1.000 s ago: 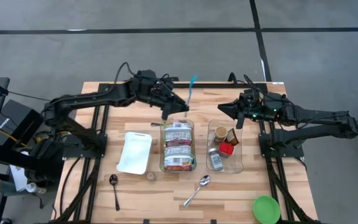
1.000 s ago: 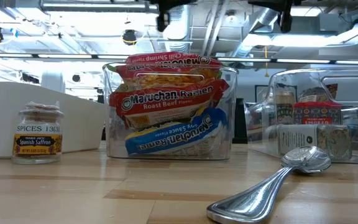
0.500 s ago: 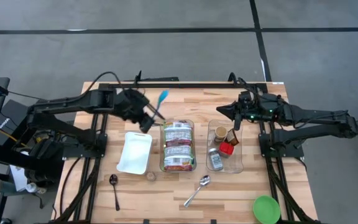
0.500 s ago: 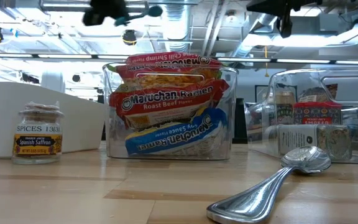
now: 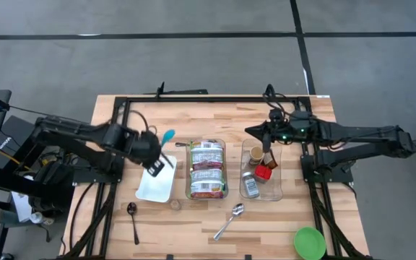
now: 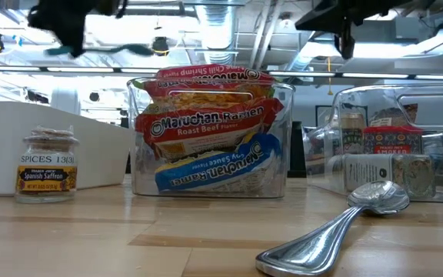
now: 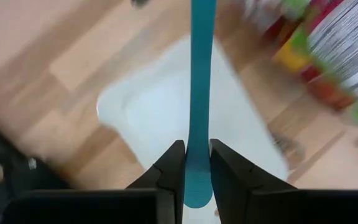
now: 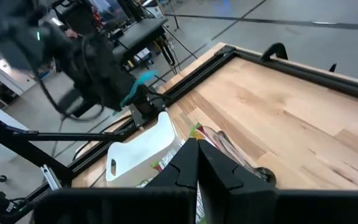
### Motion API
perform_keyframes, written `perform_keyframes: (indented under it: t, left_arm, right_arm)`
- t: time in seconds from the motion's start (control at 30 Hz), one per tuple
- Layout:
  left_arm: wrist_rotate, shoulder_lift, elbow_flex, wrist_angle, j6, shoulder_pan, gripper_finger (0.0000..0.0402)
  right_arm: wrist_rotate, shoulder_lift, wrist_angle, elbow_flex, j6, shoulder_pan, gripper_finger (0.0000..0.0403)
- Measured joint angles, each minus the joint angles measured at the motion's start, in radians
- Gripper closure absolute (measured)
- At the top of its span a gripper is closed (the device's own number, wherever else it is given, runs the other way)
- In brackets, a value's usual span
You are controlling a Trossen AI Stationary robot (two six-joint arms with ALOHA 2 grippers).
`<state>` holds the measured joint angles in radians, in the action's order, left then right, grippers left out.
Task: Pick & Place Food Item
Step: Put the blue baby spoon into the white bin
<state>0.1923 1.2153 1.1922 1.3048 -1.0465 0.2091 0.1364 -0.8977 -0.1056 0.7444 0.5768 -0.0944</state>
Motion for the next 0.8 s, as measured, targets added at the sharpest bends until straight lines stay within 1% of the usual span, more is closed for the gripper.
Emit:
perform_keyframes:
  t: [0.07,0.17,0.33,0.43,0.57,0.7,0.8]
  left_arm:
    - [-0.002,0.001,-0.051,-0.007,-0.058,0.048,0.0350]
    - [-0.002,0.000,-0.132,-0.068,-0.150,0.102,0.0348]
    - [0.013,0.000,-0.269,-0.204,-0.221,0.181,0.0349]
    - [0.013,0.001,-0.345,-0.299,-0.242,0.208,0.0348]
    - [0.010,0.001,-0.421,-0.381,-0.280,0.233,0.0345]
    - [-0.039,0.001,-0.463,-0.423,-0.301,0.243,0.0348]
    - [-0.043,0.001,-0.486,-0.476,-0.299,0.246,0.0348]
  right_arm:
    - [0.000,-0.013,0.005,0.000,0.017,0.000,0.0402]
    - [0.000,-0.031,0.004,0.000,0.045,0.000,0.0402]
    - [0.000,-0.066,0.007,0.000,0.053,0.000,0.0402]
    - [0.000,-0.086,0.006,0.000,0.074,0.000,0.0402]
    - [0.000,-0.109,0.004,0.000,0.105,0.001,0.0402]
    - [0.000,-0.125,0.005,0.000,0.115,0.001,0.0402]
    - [0.000,-0.131,0.008,0.000,0.115,0.001,0.0402]
